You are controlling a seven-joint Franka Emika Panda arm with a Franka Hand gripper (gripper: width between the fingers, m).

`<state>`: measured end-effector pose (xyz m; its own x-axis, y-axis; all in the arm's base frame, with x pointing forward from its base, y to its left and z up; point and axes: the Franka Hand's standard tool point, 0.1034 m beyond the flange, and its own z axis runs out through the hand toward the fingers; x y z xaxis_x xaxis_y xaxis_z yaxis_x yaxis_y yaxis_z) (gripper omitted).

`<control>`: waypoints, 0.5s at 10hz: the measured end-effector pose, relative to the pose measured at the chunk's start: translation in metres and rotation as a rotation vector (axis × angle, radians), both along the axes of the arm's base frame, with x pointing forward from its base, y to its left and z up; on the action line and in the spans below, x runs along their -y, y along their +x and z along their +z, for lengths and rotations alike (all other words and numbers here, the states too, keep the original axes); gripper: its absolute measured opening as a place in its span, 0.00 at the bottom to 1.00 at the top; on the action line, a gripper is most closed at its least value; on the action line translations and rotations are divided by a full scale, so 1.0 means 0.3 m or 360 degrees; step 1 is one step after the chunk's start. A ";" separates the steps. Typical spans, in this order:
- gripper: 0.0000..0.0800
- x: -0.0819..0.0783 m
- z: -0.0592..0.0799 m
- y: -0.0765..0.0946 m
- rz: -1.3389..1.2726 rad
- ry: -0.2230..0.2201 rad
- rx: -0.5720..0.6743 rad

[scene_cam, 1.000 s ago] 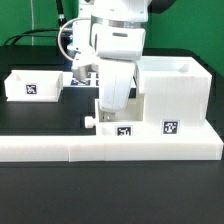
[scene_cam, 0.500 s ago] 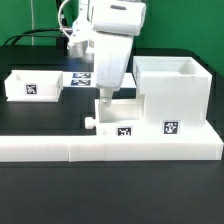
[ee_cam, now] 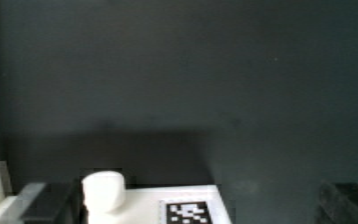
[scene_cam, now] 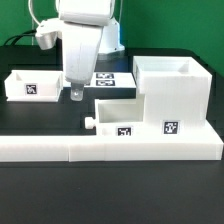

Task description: Assemble drawer

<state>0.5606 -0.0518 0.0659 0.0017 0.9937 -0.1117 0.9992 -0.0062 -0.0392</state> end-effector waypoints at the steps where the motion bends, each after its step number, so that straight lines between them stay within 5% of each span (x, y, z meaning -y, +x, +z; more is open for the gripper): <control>1: 0.81 0.008 0.000 -0.001 0.0019 0.0013 -0.0004; 5: 0.81 0.072 -0.081 -0.029 0.0128 0.0253 -0.0083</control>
Offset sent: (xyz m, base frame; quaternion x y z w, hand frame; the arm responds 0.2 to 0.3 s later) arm 0.0110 0.0239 -0.0196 -0.0305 0.2184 -0.0882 0.9714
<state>0.5518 -0.0734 0.0415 -0.0799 0.9956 0.0487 0.9928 0.0839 -0.0850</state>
